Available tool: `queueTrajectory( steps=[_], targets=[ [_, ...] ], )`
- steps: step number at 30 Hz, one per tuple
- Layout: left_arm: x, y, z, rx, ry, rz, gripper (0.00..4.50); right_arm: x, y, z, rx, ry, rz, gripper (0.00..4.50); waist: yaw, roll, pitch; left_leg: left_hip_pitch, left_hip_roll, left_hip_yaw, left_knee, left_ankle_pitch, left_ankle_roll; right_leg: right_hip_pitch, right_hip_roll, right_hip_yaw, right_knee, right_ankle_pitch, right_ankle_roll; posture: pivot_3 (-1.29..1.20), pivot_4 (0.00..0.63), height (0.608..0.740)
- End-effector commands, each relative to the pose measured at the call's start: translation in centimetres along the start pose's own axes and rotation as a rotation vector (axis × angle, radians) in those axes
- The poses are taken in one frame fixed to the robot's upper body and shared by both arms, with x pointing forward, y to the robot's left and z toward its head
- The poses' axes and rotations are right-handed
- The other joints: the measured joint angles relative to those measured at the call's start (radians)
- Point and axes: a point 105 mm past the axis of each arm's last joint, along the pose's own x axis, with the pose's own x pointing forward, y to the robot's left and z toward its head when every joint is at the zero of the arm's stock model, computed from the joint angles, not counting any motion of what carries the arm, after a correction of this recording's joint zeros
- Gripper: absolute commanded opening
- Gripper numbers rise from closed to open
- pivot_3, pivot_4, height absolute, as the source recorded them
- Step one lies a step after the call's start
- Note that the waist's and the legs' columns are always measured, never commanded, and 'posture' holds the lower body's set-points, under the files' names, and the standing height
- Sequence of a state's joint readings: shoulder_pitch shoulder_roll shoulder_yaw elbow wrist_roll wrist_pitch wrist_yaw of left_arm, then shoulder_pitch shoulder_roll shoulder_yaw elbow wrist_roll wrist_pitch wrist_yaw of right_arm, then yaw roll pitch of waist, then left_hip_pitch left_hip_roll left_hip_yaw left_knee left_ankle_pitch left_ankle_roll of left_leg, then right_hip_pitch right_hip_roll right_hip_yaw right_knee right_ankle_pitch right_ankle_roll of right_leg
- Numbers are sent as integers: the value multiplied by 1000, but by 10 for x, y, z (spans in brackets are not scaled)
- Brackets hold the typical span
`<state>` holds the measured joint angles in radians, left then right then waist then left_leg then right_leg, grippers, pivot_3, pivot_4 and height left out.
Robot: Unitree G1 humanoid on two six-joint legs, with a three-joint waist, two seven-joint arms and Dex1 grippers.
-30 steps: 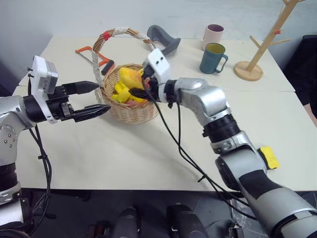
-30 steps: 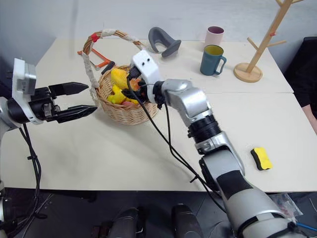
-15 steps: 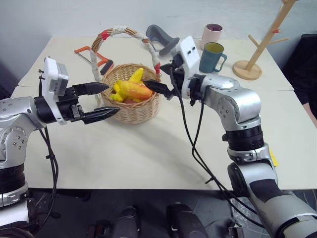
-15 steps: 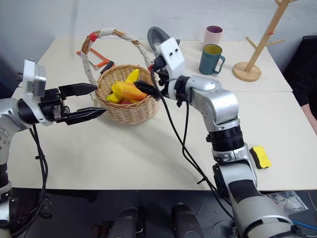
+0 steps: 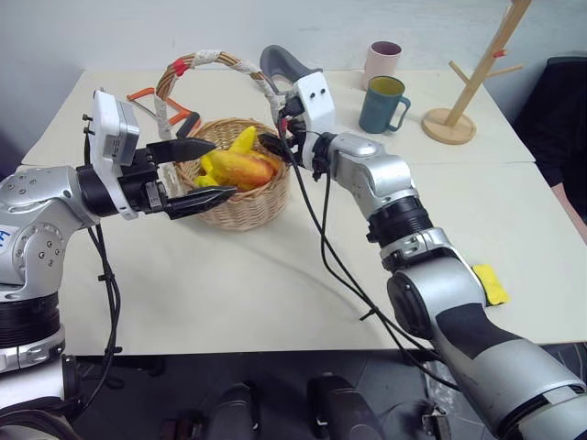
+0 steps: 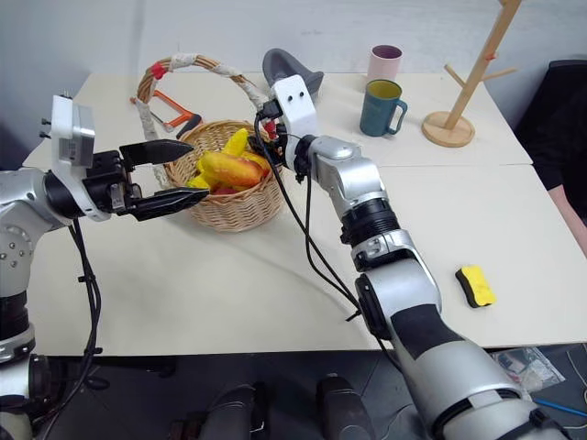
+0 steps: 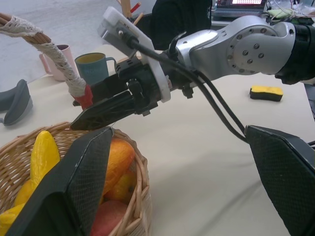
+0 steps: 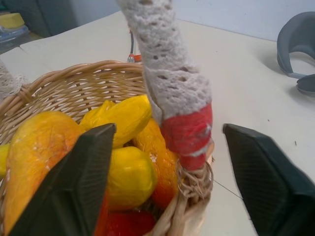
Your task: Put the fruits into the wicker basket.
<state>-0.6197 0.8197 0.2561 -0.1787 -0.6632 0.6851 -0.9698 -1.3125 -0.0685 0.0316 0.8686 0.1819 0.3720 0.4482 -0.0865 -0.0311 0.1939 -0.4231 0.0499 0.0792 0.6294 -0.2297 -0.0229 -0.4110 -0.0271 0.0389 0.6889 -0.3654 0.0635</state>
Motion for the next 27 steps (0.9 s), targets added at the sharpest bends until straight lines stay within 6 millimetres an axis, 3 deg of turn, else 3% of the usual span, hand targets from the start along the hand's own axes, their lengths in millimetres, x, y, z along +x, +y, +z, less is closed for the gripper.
queueTrajectory(
  steps=[1,7,10,13,15,19,24,27],
  targets=[
    [-1,-2,12,42,-35,3,4500,2,-2,16,-46,-66,-8,2178,0,0,0,0,0,0,0,0,0,0,0,0,0,0,0,0,150,740],
    [3,-1,15,44,-52,-5,4500,1,-7,20,-54,-111,-23,290,-1,0,0,0,0,0,0,2,-4,0,0,0,0,0,0,0,150,740],
    [8,-2,17,33,-71,-25,4500,-8,-11,29,-58,-154,-20,223,1,0,0,0,1,0,-1,3,-5,0,1,0,0,0,0,0,150,740],
    [18,-3,18,23,-91,-59,4500,-32,-18,46,-93,-224,-22,223,5,0,0,0,1,0,0,3,-5,0,0,0,0,0,0,0,150,740],
    [24,-6,21,10,-113,-95,4500,-59,-27,55,-127,-268,-49,223,12,0,0,-1,0,-1,0,3,-4,0,0,-1,1,0,0,0,150,740],
    [36,-13,21,-20,-143,-167,4500,-136,-54,56,-173,-292,-157,223,42,0,0,-3,0,-2,0,2,-4,0,0,-2,1,0,0,0,150,740],
    [49,-19,18,-40,-158,-244,4500,-226,-87,23,-198,-189,-370,223,59,0,0,-3,0,-2,1,1,-4,1,1,-2,-5,0,0,0,150,740],
    [58,-21,18,-57,-176,-293,4500,-276,-111,-7,-179,-119,-554,223,55,0,0,-2,0,-1,0,2,-3,2,1,-1,-6,0,1,0,150,740]
  ],
)
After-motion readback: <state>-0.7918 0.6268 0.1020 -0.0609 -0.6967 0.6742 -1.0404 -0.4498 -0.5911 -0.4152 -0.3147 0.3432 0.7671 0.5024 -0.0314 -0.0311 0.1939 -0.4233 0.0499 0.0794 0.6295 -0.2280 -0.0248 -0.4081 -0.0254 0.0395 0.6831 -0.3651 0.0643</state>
